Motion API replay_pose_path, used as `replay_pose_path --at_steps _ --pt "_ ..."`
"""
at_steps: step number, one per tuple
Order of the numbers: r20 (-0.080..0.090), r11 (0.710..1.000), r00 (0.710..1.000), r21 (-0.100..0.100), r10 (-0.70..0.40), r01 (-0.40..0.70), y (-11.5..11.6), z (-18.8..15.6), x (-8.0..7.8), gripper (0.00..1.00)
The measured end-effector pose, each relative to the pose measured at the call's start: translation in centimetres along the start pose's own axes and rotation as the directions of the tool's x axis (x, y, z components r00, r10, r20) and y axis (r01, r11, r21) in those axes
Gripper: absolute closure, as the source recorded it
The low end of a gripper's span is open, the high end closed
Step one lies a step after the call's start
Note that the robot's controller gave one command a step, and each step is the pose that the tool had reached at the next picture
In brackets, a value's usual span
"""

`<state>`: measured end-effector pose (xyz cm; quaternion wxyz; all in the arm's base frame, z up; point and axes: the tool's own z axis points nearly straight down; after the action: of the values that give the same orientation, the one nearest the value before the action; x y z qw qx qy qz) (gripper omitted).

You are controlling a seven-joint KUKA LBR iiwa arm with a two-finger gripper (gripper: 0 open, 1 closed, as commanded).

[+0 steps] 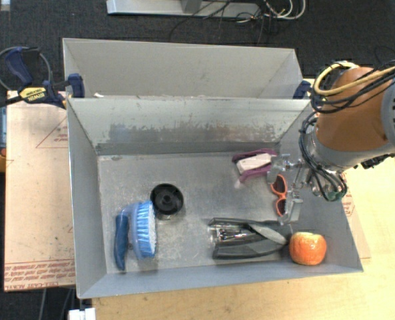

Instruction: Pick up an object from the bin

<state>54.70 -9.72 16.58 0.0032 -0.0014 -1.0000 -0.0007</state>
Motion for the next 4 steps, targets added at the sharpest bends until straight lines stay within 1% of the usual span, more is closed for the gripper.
replay_pose_path --at_steps 1,2,3,4 --pt "0.008 1.0 1.0 0.001 -0.004 0.004 0.1 -0.4 -0.2 0.0" --pt "0.014 0.997 0.997 0.0 -0.075 0.075 5.5 9.3 2.1 0.0" --pt "0.022 1.0 1.0 0.004 0.007 -0.007 7.7 0.7 4.2 0.0" --pt "0.011 0.998 0.998 -0.001 -0.055 0.055 3.0 6.7 4.5 0.0"
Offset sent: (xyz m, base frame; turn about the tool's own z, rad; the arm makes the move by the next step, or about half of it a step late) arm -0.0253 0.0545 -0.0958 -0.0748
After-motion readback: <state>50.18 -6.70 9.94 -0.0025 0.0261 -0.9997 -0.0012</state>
